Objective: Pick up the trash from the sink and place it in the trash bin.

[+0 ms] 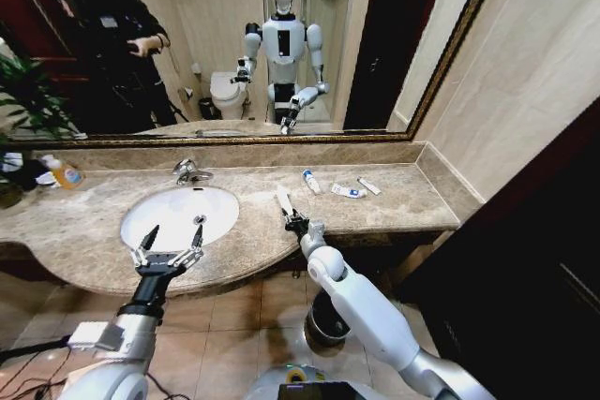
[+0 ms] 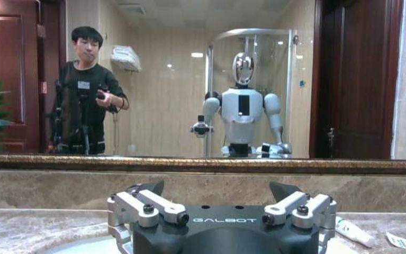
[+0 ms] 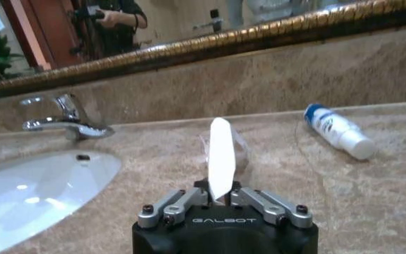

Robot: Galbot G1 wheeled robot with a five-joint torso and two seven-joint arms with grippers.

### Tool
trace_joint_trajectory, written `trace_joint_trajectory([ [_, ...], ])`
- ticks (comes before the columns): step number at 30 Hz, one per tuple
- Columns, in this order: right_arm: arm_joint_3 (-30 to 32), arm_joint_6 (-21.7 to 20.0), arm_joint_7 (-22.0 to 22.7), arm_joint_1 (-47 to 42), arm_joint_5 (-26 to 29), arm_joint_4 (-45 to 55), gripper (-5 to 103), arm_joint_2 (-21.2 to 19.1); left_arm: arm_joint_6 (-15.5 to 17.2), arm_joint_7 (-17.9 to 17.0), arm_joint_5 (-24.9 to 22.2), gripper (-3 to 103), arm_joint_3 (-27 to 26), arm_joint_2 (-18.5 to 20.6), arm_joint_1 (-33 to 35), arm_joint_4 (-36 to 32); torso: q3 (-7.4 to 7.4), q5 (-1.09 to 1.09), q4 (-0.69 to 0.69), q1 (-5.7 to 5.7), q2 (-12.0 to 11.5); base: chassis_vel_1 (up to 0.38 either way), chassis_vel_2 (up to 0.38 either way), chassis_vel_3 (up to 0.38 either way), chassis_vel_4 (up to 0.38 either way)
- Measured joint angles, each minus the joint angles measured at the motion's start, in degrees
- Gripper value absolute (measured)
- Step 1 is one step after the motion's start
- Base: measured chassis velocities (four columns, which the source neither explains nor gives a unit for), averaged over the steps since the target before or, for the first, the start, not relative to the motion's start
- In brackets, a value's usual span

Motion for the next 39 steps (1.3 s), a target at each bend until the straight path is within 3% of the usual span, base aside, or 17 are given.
trace_joint_trajectory([
  [3,0.94,-0.20,1.70,-2.29,0.00,5.61,2,-1.69,0.00,0.00,0.00,100,0.01,0.00,0.00,0.00,0.00,0.00,0.00,0.00,0.00,0.000,0.000,0.000,0.000],
  [9,4.21,-0.61,2.92,-7.75,-0.03,15.03,0,-5.72,0.00,0.00,0.00,100,0.00,0.00,0.00,0.00,0.00,0.01,0.01,0.00,0.01,0.000,0.000,0.000,0.000],
  [11,8.28,-0.43,2.26,-13.48,-0.95,21.35,0,-8.55,0.00,0.00,0.00,100,0.00,0.00,0.00,0.00,-0.01,0.01,-0.01,0.00,0.01,0.000,0.000,0.000,0.000],
  [16,13.11,0.08,1.55,-21.46,-1.43,28.49,0,-10.85,0.00,0.00,0.00,100,0.00,0.00,0.00,0.00,-0.01,0.02,0.00,0.00,0.01,0.000,0.000,0.000,0.000],
  [19,17.33,1.10,3.58,-30.83,-2.39,36.41,0,-12.74,0.00,0.00,0.00,100,0.01,0.00,0.00,0.00,-0.01,0.01,-0.01,-0.01,0.01,0.000,0.000,0.000,0.000],
  [25,18.90,3.33,6.65,-40.32,-7.65,40.84,0,-11.47,0.00,0.01,0.00,100,0.01,0.00,0.00,0.00,-0.01,0.00,0.00,-0.01,0.01,0.000,0.000,0.000,0.000],
  [27,18.66,4.39,8.05,-45.87,-11.79,41.63,0,-9.25,0.00,0.00,0.00,100,0.00,0.00,0.00,0.00,-0.01,0.01,0.00,0.00,0.01,0.000,0.000,0.000,0.000],
  [31,18.25,5.71,7.93,-51.00,-14.87,40.91,0,-6.89,0.00,0.01,0.00,100,0.00,0.00,-0.01,0.00,-0.01,-0.01,-0.01,-0.01,0.01,0.000,0.000,0.000,0.000],
  [35,17.97,11.63,5.10,-53.63,-21.03,30.35,0,-3.79,0.00,0.00,0.00,100,0.00,0.00,0.00,0.00,-0.01,0.00,0.00,-0.01,0.01,0.000,0.000,0.000,0.000],
  [39,17.48,14.41,3.57,-52.46,-23.31,22.16,0,-2.25,0.00,0.00,0.00,100,0.00,0.00,0.00,0.00,0.00,0.00,-0.01,0.00,0.00,0.000,0.000,0.000,0.000],
])
